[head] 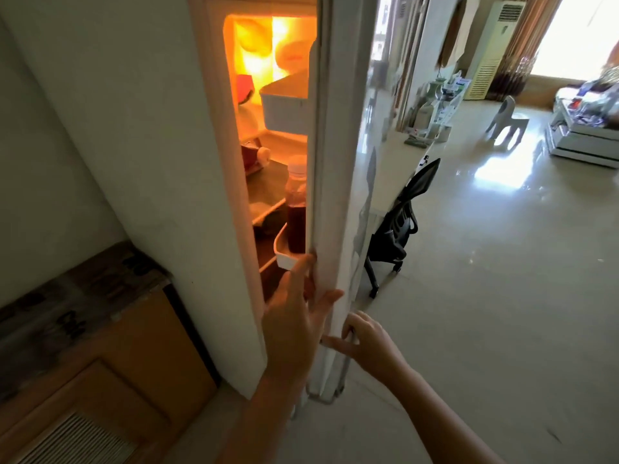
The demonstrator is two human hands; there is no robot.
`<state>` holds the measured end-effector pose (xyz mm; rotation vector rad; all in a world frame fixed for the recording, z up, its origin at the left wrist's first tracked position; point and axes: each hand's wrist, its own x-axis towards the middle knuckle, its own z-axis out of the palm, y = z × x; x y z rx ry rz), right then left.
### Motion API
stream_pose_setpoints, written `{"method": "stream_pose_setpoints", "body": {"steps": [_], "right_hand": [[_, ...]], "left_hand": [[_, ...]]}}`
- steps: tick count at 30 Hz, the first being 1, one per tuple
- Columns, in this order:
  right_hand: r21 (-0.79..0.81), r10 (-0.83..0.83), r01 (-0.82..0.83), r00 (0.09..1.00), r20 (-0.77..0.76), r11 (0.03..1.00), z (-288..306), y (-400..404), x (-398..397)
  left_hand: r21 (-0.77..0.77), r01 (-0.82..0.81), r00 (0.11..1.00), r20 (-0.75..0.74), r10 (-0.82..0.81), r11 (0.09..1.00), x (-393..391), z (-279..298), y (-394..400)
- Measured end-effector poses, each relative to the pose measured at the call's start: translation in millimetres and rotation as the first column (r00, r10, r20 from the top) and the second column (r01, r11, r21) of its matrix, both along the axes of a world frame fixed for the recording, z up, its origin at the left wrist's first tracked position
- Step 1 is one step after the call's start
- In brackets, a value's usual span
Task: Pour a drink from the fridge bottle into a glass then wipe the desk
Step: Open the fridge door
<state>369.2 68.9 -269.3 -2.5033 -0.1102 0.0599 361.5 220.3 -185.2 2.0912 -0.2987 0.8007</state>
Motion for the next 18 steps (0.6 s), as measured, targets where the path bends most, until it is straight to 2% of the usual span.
{"method": "stream_pose_setpoints", "body": {"steps": [8,18], "right_hand": [[0.032,-0.012,0.010,0.999,0.043,0.999,4,-84,-36],[0.235,-0.161,0.123,0.976,0.150,0.964,9,-139,-59]], "left_hand": [[0.019,0.088,0.996,-0.019,-0.088,0.996,-17,-9,-74],[0.082,0.220,0.975,0.021,-0.222,0.972,-30,-4,-146]]}}
